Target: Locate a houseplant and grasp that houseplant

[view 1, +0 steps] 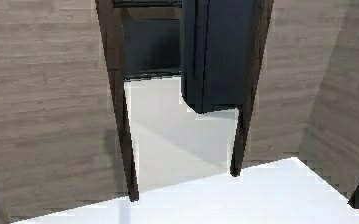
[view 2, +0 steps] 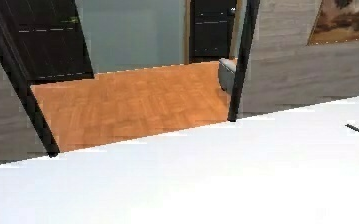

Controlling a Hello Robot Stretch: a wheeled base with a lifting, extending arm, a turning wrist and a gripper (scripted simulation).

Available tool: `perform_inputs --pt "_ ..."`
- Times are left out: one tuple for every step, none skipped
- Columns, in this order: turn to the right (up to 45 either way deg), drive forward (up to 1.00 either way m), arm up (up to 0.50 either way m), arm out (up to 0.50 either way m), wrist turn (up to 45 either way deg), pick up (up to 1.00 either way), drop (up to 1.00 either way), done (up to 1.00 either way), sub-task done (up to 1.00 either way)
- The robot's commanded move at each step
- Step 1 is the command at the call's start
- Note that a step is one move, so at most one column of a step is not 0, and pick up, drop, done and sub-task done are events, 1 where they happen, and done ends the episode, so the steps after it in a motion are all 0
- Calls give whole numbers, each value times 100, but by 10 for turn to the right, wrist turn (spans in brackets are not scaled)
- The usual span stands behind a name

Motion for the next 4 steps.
perform_inputs --pt "0 100 0 0 0 0 0 0 0" --pt "0 20 0 0 0 0 0 0 0" --pt "-120 0 0 0 0 0 0 0 0" --pt "0 30 0 0 0 0 0 0 0"
